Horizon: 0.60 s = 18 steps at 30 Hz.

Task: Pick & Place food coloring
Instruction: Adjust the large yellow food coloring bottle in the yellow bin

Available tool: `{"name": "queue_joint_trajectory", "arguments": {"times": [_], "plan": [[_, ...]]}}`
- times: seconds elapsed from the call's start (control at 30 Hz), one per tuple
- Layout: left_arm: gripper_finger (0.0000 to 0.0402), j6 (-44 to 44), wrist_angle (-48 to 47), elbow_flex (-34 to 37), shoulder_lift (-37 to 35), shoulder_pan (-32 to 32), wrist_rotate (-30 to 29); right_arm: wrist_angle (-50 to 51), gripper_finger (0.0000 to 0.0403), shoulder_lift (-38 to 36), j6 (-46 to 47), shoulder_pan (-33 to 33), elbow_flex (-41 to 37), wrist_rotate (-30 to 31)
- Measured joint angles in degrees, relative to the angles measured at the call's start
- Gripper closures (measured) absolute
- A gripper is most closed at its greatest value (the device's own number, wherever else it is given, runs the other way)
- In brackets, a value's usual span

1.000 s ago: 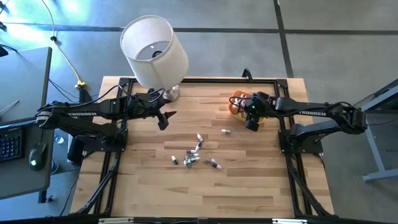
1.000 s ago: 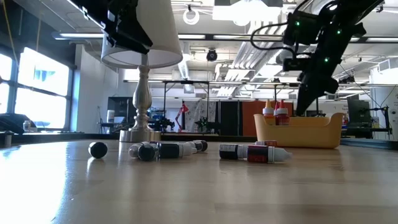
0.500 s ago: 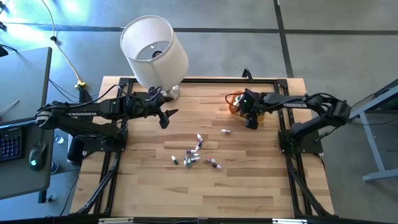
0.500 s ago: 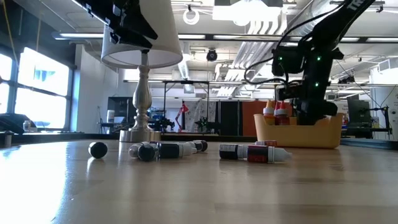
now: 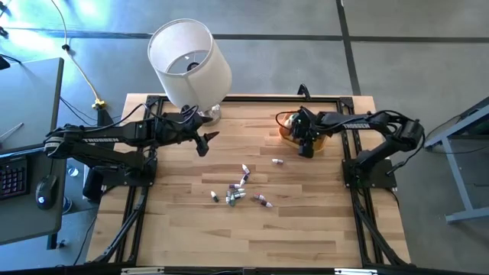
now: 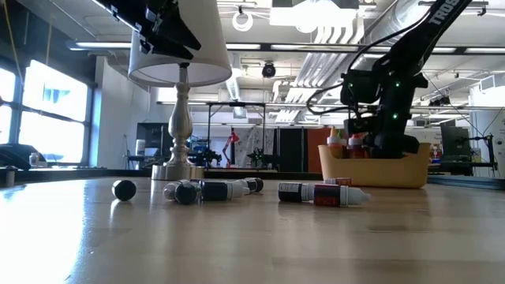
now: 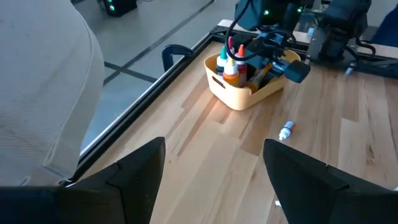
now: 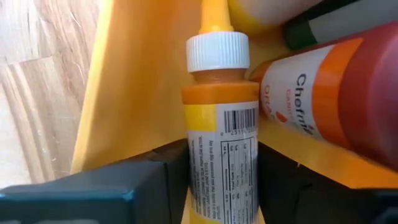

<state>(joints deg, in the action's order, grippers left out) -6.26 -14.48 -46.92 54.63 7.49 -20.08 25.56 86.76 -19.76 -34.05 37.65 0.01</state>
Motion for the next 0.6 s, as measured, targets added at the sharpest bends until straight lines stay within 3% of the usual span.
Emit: {"name": "queue_joint_trajectory", "arguments": {"times": [0.17, 0.37, 0.6], "plan": [[0.0133, 0.0, -0.1, 0.0, 0.0, 0.0, -0.1, 6.2, 0.0295, -5.7, 2.4, 0.1, 0.8, -0.8], [0.0133, 0.0, 0.3, 0.0, 0.0, 0.0, -0.1, 11.6, 0.0296, -14.0, 6.7, 0.1, 3.9, -5.3], [0.0133, 0.0, 1.1, 0.0, 0.0, 0.0, -0.1, 9.4, 0.0296, -23.9, 11.7, 0.5, 5.2, -12.8]]}}
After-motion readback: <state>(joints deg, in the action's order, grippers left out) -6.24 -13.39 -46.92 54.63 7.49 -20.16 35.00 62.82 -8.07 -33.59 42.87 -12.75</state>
